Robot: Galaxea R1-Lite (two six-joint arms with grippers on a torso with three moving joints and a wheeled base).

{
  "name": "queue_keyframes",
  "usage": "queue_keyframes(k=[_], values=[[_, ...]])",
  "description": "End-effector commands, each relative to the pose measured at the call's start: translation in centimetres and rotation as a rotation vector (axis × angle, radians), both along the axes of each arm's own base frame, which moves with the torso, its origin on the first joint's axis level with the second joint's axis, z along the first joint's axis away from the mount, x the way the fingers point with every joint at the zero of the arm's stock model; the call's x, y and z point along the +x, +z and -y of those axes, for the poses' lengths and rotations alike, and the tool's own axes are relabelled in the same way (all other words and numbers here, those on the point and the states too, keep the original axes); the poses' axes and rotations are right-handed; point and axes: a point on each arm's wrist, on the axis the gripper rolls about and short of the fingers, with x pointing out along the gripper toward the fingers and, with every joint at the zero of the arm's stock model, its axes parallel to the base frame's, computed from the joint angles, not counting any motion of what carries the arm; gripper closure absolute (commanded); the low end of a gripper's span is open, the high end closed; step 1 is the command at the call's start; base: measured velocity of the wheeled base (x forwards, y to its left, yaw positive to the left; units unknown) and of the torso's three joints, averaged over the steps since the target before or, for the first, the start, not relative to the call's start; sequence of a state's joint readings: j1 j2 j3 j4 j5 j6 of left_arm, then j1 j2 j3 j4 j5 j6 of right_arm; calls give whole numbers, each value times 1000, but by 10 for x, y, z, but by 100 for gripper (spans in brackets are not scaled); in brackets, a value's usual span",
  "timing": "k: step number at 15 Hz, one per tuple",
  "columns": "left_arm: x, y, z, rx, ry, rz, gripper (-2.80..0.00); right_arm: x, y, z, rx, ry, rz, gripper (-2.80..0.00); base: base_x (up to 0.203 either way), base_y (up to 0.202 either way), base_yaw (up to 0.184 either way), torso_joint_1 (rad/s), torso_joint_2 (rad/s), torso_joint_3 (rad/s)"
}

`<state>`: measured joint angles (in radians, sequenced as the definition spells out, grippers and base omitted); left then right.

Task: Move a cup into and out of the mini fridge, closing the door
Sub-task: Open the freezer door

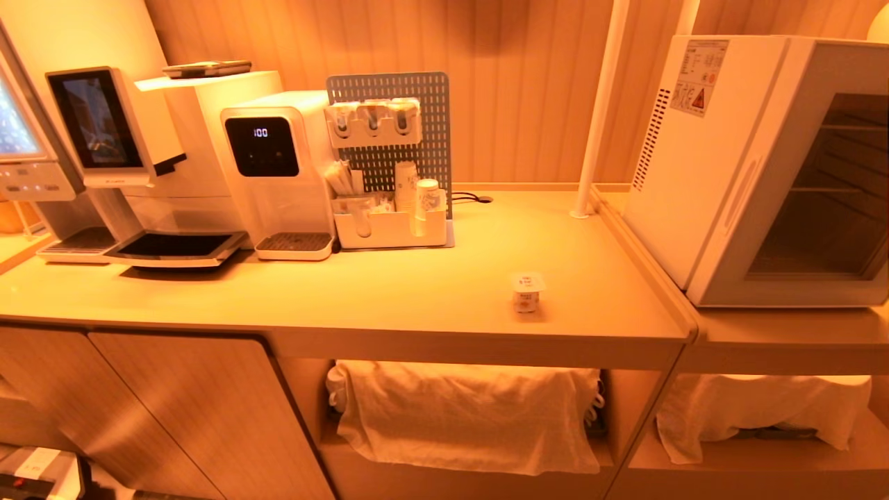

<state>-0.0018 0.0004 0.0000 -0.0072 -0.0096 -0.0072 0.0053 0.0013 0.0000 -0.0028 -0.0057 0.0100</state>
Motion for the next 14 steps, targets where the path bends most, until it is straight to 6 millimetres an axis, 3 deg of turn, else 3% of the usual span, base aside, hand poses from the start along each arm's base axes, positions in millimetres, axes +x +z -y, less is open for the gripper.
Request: queue_keyframes(k=[1, 7, 14], values=[[0, 0, 0, 0, 1, 1, 0, 0, 0, 0, 1, 0, -1, 0, 0, 0, 0, 0, 0, 0], [0, 0, 0, 12, 1, 3, 0, 0, 0, 0, 1, 0, -1, 0, 1, -12, 2, 1, 0, 0], [0, 0, 0, 13, 2, -1, 0, 0, 0, 0, 1, 0, -1, 0, 1, -182, 1, 1, 2, 5]])
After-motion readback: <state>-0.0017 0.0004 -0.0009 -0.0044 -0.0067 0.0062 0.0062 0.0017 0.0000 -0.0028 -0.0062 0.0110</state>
